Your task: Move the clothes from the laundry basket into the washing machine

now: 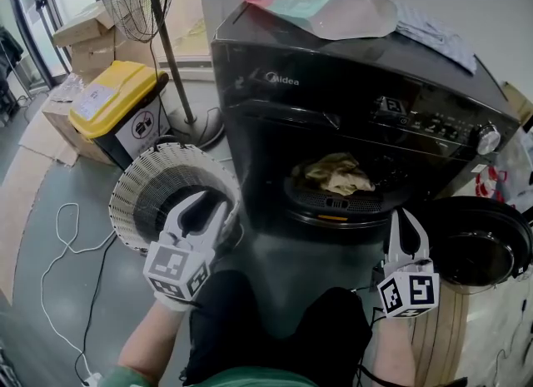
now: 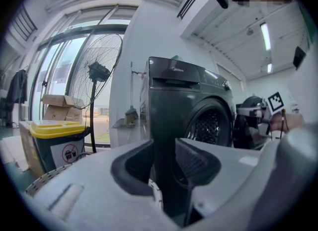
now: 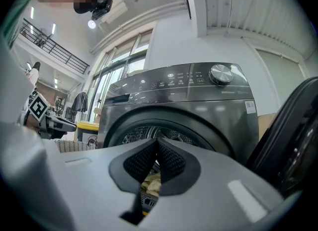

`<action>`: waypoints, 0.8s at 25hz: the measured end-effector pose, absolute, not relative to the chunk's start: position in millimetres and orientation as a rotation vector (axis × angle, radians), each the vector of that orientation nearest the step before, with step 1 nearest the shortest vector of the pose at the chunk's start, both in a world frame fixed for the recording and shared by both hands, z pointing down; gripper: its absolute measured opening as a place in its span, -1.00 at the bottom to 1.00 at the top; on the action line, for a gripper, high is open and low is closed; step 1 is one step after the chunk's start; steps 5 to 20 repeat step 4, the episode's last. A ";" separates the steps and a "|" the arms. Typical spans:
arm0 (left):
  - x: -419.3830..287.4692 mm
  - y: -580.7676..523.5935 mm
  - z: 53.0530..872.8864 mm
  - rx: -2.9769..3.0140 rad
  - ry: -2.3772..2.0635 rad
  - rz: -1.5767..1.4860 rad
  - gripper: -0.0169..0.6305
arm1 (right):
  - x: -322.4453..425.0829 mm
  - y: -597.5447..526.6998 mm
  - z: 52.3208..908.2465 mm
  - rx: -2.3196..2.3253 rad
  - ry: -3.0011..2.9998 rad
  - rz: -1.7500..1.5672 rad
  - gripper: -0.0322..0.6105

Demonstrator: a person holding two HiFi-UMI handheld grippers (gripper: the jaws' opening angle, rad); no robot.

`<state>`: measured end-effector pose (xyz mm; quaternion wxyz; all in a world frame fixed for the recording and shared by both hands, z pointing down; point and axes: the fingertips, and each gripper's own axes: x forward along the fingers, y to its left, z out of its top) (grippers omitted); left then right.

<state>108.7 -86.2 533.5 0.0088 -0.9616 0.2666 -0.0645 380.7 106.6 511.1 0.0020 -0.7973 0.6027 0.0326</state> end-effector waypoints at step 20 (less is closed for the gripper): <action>110.4 -87.1 533.1 -3.005 0.832 -0.196 -0.54 | 380.9 105.2 512.0 -2.501 1.896 0.107 -0.89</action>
